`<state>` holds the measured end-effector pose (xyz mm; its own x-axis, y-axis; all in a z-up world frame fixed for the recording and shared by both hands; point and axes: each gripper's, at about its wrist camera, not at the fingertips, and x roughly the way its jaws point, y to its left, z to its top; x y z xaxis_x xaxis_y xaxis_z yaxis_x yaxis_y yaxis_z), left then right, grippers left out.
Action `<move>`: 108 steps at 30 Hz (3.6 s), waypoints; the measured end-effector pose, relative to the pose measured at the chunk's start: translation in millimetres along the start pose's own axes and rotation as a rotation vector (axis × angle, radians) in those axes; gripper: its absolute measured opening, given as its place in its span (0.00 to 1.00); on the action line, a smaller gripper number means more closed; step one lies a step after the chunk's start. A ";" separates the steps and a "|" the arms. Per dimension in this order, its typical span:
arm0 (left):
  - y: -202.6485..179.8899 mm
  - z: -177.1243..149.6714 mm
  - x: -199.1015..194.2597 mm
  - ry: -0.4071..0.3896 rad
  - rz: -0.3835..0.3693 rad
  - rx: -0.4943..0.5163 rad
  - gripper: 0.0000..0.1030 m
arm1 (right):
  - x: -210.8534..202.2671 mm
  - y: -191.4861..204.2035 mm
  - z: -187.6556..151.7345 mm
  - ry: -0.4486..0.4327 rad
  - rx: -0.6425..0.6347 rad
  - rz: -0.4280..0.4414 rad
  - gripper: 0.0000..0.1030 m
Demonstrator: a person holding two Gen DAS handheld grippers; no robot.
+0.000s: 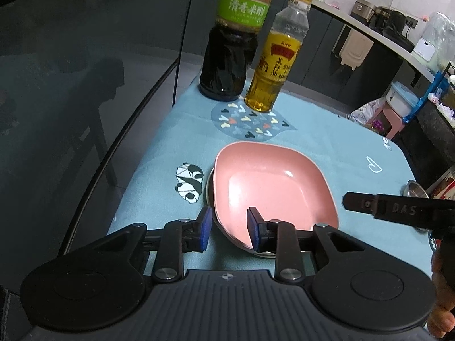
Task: Organize plates and bowls
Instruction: 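Open the left gripper and lift it away from the pink dish, then grasp the rim of the steel bowl with the left gripper, then carry the steel bowl with the left gripper and set it into the pink dish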
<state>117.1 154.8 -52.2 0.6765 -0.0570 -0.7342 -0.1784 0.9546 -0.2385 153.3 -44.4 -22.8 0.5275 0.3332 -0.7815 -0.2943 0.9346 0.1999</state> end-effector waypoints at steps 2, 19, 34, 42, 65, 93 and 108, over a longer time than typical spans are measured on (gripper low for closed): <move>-3.1 0.7 -4.6 -0.010 -0.004 0.002 0.25 | -7.0 -5.4 0.5 -0.018 0.013 -0.001 0.23; -101.3 6.3 -22.8 -0.046 -0.108 0.181 0.26 | -52.5 -93.8 -7.9 -0.143 0.183 -0.043 0.28; -229.9 4.6 35.5 0.081 -0.268 0.338 0.31 | -79.6 -206.7 -32.6 -0.239 0.419 -0.131 0.29; -262.5 8.4 57.5 0.100 -0.317 0.325 0.36 | -85.8 -240.3 -34.0 -0.280 0.517 -0.163 0.34; -322.2 -4.5 139.8 0.209 -0.248 0.325 0.37 | -56.6 -288.5 -36.7 -0.235 0.660 -0.167 0.34; -329.1 -11.7 122.1 0.102 -0.250 0.471 0.19 | -41.8 -276.3 -38.7 -0.214 0.557 -0.158 0.16; -215.0 11.3 26.9 -0.039 -0.202 0.360 0.20 | -75.2 -177.1 -20.1 -0.254 0.332 -0.025 0.17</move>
<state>181.7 -48.7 -13.5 0.7003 -0.2492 -0.6689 0.2178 0.9670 -0.1323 149.6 -237.5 -11.3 0.7234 0.2912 -0.6260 -0.0282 0.9184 0.3946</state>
